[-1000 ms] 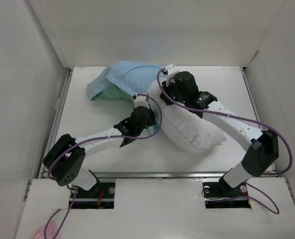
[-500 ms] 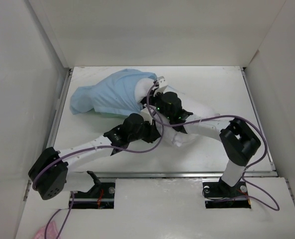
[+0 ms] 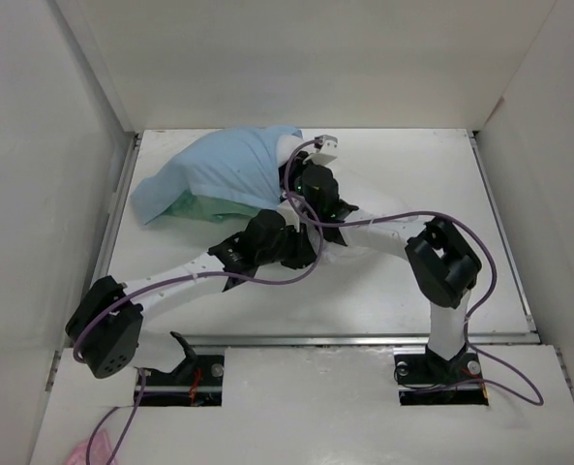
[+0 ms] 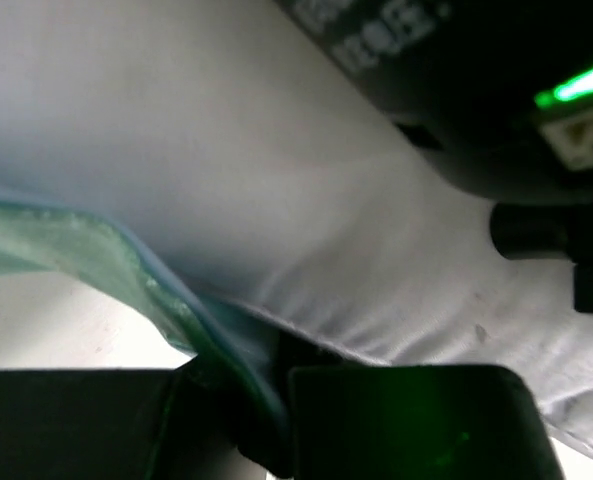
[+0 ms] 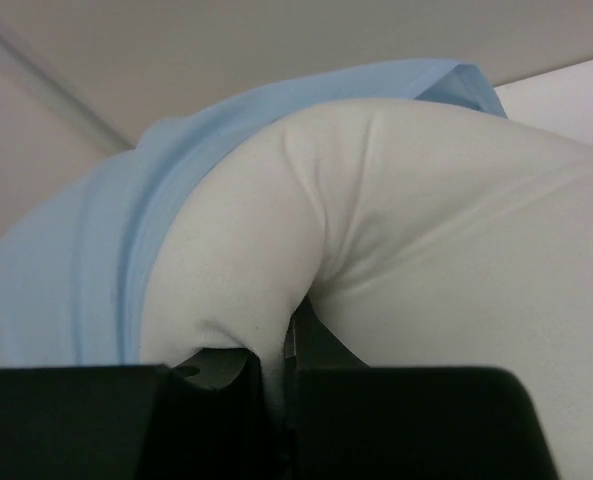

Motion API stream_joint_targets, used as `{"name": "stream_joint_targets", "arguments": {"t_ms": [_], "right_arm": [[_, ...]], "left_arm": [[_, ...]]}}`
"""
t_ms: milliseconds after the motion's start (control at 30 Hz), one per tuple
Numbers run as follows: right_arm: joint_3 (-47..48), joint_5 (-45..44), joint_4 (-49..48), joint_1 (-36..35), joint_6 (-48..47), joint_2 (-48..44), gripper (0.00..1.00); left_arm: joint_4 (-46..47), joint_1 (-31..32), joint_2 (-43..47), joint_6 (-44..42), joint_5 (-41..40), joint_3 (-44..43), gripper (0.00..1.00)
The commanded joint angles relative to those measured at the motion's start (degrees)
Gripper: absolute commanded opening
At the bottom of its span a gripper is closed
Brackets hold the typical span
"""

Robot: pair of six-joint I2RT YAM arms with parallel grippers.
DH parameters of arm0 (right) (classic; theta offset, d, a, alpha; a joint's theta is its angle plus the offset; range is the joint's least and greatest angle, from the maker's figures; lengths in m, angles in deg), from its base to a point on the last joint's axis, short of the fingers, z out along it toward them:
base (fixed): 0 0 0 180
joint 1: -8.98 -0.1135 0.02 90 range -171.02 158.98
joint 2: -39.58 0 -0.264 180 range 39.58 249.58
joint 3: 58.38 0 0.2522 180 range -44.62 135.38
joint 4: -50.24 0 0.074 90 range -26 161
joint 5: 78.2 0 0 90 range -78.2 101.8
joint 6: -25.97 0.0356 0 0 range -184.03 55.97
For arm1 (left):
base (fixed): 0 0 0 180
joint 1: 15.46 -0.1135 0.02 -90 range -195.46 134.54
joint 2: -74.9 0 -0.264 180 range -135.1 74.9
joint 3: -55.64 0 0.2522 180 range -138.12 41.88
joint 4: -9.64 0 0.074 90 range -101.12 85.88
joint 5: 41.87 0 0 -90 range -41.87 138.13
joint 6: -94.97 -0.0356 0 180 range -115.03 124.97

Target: Put the pillow into the pillowcase

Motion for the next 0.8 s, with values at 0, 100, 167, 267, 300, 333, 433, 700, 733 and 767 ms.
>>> {"name": "stream_joint_targets", "arguments": {"t_ms": [0,100,167,267,300,333,433,700,733,767], "right_arm": [[5.49,-7.1,-12.95,-3.37,3.73,3.59,0.0],[0.4,1.14,-15.67,-1.96,0.47,-0.19,0.0],[-2.93,9.39,-15.68,-0.3,-0.08,-1.51,0.0],[-8.64,22.64,-19.53,1.55,-1.39,-2.13,0.0],[-9.97,25.14,-22.25,2.08,-1.4,-2.13,0.0],[-11.03,27.86,-22.8,2.08,-3.83,-2.74,0.0],[-13.85,31.93,-22.28,2.08,-4.65,-3.27,0.02],[-18.25,34.21,-21.66,2.08,-7.81,-4.86,0.02],[-19.47,34.22,-21.66,2.08,-8.34,-5.46,0.02],[-20.0,34.22,-20.27,1.56,-9.04,-6.34,0.02]], "left_arm": [[2.77,10.68,-0.07,-7.55,30.04,-5.63,0.0],[-0.48,10.68,4.84,-6.93,23.21,-5.63,0.0],[-1.98,10.68,9.85,-6.93,21.08,-4.85,0.0],[-3.98,10.68,16.45,-4.83,17.66,-3.18,0.0],[-5.92,10.68,17.85,-4.13,14.77,-3.17,0.33],[-8.63,10.68,19.09,-2.64,7.08,-4.13,0.55],[-21.2,10.16,22.96,-0.53,-8.3,-9.03,0.75],[-42.39,10.16,29.03,8.78,-38.84,-21.35,1.0],[-46.07,9.64,29.55,10.28,-42.62,-22.41,1.0],[-47.93,9.63,29.56,13.69,-46.39,-24.33,1.0]]}}
